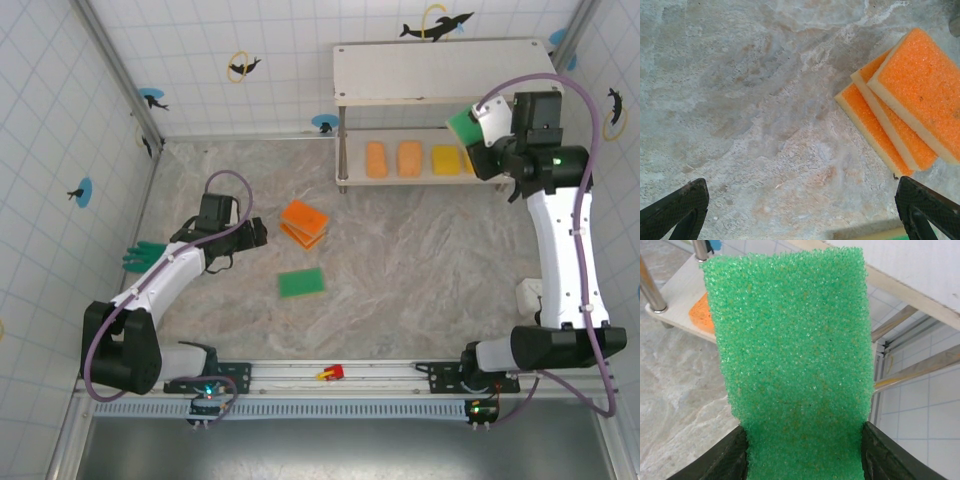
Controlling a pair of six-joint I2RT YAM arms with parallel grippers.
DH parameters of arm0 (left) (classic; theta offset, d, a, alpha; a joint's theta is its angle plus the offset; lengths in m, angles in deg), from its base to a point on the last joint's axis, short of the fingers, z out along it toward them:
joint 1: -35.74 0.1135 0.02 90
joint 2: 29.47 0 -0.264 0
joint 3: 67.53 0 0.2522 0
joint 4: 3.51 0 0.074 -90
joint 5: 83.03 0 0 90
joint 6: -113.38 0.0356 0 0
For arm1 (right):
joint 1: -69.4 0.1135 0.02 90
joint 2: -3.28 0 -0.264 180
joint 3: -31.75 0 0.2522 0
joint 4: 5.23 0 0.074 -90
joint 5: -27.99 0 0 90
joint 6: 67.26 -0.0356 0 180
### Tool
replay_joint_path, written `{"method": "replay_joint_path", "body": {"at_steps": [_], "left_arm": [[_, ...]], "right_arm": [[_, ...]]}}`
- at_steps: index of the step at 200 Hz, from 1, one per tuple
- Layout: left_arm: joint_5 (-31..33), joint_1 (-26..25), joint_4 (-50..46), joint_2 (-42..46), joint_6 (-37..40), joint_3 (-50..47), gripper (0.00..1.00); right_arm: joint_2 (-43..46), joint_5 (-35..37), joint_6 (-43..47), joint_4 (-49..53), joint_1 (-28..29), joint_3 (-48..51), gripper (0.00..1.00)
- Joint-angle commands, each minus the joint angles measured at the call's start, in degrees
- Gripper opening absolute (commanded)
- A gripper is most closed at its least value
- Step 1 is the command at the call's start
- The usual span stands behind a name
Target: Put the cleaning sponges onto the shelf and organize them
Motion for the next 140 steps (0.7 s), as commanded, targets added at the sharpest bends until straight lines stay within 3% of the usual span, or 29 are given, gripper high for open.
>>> {"method": "replay_joint_path", "body": {"at_steps": [1, 140], "left_arm": [[-0.9, 0.4, 0.0, -0.5, -0.1, 1.8, 0.97], [-1.1, 0.5, 0.4, -0.7, -0.3, 2.0, 0.97]], "right_arm": [[-2.6, 0.4, -0.7, 1.8, -1.4, -5.3, 0.58], [-17.0, -5.4, -2.0, 4.7, -9.4, -29.1, 0.58]]}}
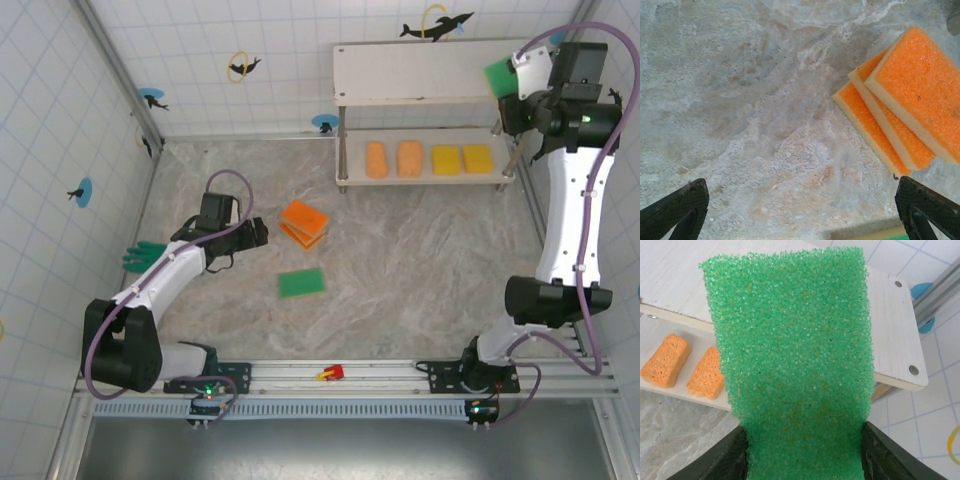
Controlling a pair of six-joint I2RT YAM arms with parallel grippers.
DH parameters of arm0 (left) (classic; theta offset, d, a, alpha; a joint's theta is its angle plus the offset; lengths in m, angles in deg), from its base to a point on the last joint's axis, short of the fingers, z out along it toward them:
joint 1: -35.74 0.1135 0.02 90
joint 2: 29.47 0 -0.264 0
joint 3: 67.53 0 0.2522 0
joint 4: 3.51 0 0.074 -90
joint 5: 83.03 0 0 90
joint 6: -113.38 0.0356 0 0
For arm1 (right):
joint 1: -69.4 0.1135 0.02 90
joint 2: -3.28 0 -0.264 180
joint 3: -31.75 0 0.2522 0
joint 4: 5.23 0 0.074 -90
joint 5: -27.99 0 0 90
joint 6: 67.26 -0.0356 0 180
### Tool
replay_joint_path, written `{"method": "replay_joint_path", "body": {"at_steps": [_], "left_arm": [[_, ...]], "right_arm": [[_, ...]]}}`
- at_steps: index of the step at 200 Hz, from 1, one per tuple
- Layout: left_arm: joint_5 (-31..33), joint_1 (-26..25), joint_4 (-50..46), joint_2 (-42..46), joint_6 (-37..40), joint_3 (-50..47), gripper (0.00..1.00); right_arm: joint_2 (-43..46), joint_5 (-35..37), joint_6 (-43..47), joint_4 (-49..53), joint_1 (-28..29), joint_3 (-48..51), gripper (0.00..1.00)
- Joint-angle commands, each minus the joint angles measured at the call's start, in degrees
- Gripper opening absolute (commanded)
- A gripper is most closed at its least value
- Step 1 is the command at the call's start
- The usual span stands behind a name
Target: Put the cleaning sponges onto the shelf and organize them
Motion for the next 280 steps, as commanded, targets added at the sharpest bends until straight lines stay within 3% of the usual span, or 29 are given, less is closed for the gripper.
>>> {"method": "replay_joint_path", "body": {"at_steps": [1, 51, 132, 280], "left_arm": [[-0.4, 0.4, 0.3, 0.0, -0.3, 1.7, 0.97], [-0.3, 0.4, 0.2, 0.4, -0.5, 1.8, 0.97], [-1.0, 0.4, 0.7, 1.0, -0.9, 1.0, 0.97], [-1.3, 0.4, 1.6, 1.3, -1.4, 0.6, 0.97]], "right_arm": [[-1.6, -1.4, -0.9, 1.1, -0.8, -3.5, 0.58], [-1.9, -4.0, -5.2, -2.5, -4.2, -2.9, 0.58], [-0.8, -5.7, -13.2, -14.9, -5.1, 4.7, 0.58], [-7.8, -2.5, -21.7, -23.8, -5.2, 2.6, 0.59]]}}
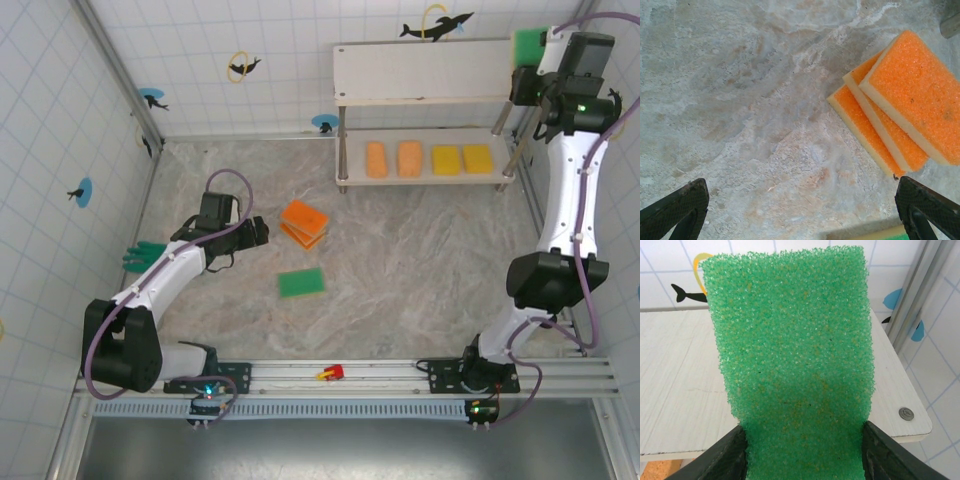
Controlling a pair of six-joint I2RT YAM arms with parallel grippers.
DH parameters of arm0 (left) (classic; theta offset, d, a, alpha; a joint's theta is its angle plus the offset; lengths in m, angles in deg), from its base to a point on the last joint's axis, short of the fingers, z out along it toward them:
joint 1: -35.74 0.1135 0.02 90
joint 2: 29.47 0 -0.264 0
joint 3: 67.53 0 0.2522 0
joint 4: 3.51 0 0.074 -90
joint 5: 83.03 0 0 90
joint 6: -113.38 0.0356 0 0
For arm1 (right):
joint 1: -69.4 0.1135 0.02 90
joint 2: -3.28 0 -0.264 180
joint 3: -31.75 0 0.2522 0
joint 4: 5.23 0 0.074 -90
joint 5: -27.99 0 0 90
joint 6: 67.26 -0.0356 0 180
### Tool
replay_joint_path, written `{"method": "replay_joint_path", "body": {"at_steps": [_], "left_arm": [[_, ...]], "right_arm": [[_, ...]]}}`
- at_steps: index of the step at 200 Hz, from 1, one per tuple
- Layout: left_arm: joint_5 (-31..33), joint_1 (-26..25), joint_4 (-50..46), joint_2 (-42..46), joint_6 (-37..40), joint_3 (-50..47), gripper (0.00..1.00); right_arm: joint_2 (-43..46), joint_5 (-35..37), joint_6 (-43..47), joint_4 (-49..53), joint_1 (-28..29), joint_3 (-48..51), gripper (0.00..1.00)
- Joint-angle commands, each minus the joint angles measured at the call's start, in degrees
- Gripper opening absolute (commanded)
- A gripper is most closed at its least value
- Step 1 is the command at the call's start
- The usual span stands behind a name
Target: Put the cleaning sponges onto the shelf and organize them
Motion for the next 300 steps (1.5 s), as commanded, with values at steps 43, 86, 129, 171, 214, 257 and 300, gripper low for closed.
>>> {"method": "replay_joint_path", "body": {"at_steps": [43, 86, 129, 171, 214, 257, 300], "left_arm": [[-0.6, 0.3, 0.9, 1.4, -1.3, 0.5, 0.97], [-0.6, 0.4, 0.9, 1.3, -1.5, 0.7, 0.97], [-1.0, 0.5, 1.0, 0.9, -1.6, 1.1, 0.97], [-1.0, 0.5, 1.1, 0.7, -1.8, 1.1, 0.97], [-1.2, 0.5, 1.2, 0.4, -1.8, 1.2, 0.97], [-1.1, 0.5, 1.2, 0.2, -1.7, 1.5, 0.97], [-0.9, 0.4, 1.2, 0.5, -1.8, 1.1, 0.97]], "right_arm": [[-2.7, 1.3, -3.2, -5.1, -1.1, -1.7, 0.59], [-4.3, -0.3, -3.3, -4.7, -1.9, -3.5, 0.59], [-5.1, -1.0, -3.2, -5.7, -2.2, -3.7, 0.59], [-7.1, -1.0, -3.9, -5.4, -2.3, -6.3, 0.59], [-8.7, -1.6, -4.0, -4.8, -2.3, -7.7, 0.59], [-9.4, -1.4, -3.6, -4.1, -2.2, -7.7, 0.61], [-10.3, -1.4, -3.3, -4.0, -2.3, -7.5, 0.62]]}}
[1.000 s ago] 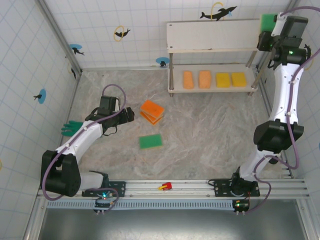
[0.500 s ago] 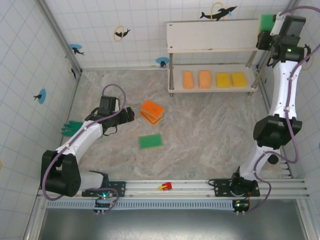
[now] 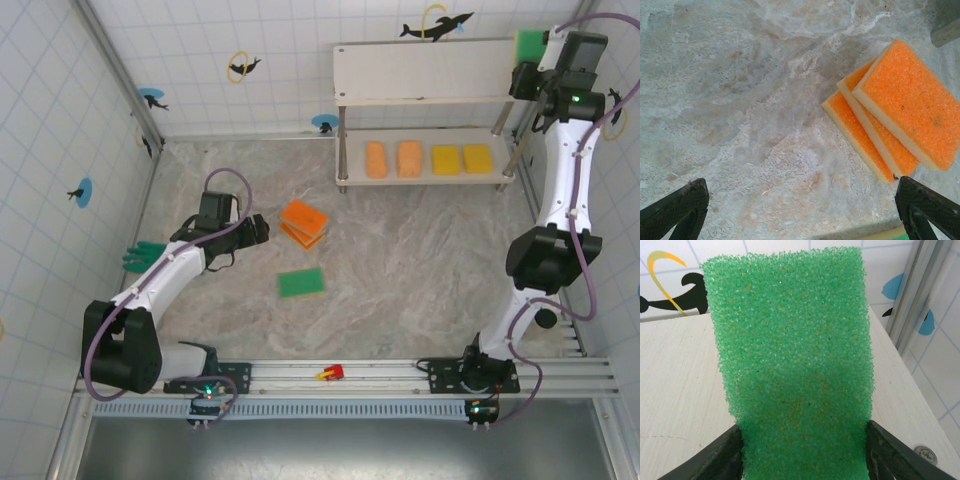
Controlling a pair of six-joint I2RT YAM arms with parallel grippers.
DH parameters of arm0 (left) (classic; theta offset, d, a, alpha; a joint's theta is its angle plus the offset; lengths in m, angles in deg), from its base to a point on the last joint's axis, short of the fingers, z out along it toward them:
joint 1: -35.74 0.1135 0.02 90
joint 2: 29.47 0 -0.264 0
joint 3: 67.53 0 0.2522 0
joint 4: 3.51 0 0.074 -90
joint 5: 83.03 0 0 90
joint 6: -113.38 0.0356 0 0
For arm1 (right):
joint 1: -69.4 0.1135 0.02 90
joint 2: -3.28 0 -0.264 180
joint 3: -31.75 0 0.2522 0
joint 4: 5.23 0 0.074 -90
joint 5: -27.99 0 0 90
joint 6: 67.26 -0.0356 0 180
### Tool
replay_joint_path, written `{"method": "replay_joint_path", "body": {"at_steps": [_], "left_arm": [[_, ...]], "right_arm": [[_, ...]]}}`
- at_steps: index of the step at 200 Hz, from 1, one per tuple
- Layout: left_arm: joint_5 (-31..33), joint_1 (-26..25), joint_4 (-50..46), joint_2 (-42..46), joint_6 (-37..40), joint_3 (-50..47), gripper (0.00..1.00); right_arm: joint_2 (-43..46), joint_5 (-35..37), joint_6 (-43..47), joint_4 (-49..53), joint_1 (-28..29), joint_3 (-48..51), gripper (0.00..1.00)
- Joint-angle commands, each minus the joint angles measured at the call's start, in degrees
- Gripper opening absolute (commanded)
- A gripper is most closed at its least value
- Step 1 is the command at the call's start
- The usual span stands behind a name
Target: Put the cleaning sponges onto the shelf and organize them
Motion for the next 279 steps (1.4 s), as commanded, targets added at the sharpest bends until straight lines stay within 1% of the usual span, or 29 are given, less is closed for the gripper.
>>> {"method": "replay_joint_path", "body": {"at_steps": [1, 47, 92, 172, 279], "left_arm": [[-0.5, 0.4, 0.4, 0.1, -0.6, 1.1, 0.97], [-0.2, 0.5, 0.3, 0.3, -0.6, 1.0, 0.97], [-0.2, 0.3, 0.5, 0.2, -0.5, 1.0, 0.97], [0.0, 0.5, 0.5, 0.6, -0.6, 0.6, 0.97], [0.2, 0.4, 0.7, 0.8, -0.6, -0.1, 0.97]], "right_arm": [[-1.1, -0.3, 0.2, -1.0, -0.4, -2.3, 0.62], [-1.9, -0.6, 0.2, -1.0, -0.4, -2.2, 0.62], [-1.8, -0.5, 0.4, -0.9, -0.4, -1.5, 0.65], [-0.5, 0.2, 0.0, -3.7, -0.1, 4.3, 0.66], [-0.3, 4.6, 0.8, -4.1, 1.4, 6.0, 0.66]]}}
